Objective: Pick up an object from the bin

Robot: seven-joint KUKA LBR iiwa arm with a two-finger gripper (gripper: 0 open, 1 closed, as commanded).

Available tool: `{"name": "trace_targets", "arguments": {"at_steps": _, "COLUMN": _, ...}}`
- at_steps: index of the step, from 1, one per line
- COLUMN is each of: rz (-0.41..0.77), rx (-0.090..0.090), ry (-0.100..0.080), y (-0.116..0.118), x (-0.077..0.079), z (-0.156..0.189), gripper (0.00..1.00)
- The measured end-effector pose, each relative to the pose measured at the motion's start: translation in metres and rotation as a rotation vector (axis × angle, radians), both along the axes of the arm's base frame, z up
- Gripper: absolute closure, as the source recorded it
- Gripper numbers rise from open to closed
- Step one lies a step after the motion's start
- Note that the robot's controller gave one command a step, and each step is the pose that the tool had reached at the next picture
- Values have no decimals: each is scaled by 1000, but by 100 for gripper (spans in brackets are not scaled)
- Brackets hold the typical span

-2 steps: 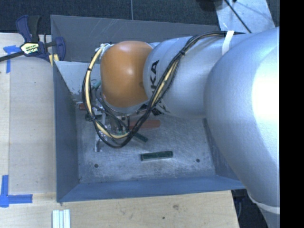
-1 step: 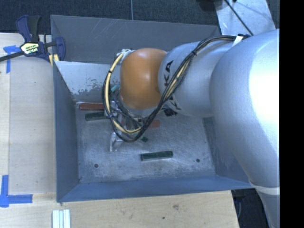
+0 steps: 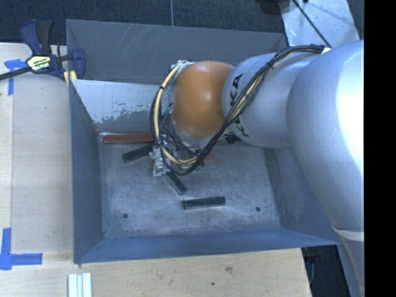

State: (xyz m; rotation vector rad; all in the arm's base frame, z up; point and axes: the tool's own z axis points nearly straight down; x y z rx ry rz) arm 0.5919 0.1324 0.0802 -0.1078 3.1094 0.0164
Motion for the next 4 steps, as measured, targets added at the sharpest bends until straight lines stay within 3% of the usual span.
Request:
{"name": "trace_targets", "arguments": {"at_steps": 1, "rz": 1, "rx": -7, "ry": 24, "y": -2, "x": -6, "z": -4, "gripper": 0}}
{"name": "trace_targets", "arguments": {"at_steps": 2, "rz": 1, "rx": -7, "ry": 23, "y": -2, "x": -5, "z": -4, "gripper": 0}}
{"name": "trace_targets", "arguments": {"at_steps": 3, "rz": 177, "rx": -3, "ry": 15, "y": -39, "x": 29, "z": -1, "gripper": 100}}
{"name": "trace_targets", "arguments": {"at_steps": 4, "rz": 176, "rx": -3, "ry": 15, "y": -39, "x": 29, "z": -1, "gripper": 100}}
